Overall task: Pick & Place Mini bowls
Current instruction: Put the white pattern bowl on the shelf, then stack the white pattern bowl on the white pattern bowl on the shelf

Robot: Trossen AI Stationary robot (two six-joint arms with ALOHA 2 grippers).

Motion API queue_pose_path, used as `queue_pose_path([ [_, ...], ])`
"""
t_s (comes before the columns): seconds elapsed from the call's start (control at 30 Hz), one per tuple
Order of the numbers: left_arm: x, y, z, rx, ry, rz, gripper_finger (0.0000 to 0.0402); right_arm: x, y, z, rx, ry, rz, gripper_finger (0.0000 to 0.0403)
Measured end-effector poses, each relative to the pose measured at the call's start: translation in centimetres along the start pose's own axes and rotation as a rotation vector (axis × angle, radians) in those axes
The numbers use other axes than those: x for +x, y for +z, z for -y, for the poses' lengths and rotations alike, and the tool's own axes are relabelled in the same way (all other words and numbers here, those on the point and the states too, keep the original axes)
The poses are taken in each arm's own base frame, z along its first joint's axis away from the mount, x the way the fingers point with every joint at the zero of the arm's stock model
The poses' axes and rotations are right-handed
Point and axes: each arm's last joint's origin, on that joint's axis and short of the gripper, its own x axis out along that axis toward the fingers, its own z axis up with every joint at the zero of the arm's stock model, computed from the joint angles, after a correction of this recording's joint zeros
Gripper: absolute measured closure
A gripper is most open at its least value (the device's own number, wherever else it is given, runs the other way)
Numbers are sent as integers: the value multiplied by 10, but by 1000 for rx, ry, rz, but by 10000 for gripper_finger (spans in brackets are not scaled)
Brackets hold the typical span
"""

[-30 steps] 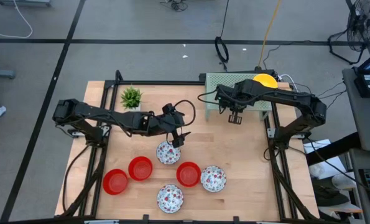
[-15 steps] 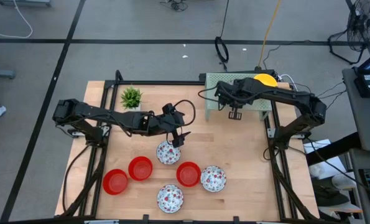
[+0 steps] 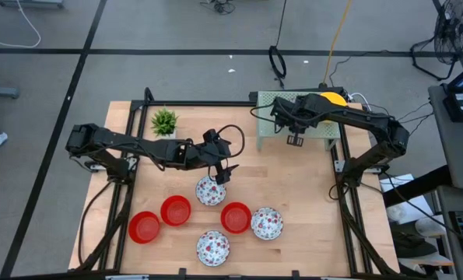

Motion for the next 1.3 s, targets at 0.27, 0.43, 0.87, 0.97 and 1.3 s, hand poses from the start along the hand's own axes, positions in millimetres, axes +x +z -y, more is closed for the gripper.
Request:
queue_pose_path([
  [0.27,0,0,0,2,0,0,7,-2,-5,0,-34,-137,-71,289],
  [0.43,0,0,0,1,0,0,7,-12,-9,-5,-59,-174,-45,278],
  [0.87,0,1,1,-1,-32,5,7,-55,-25,-31,-22,-251,164,281],
  [0.97,0,3,0,-52,-32,22,7,-67,-28,-40,30,-179,273,282],
  [1.3,-1,7,7,-89,-223,50,7,-106,-11,-84,104,639,627,282],
])
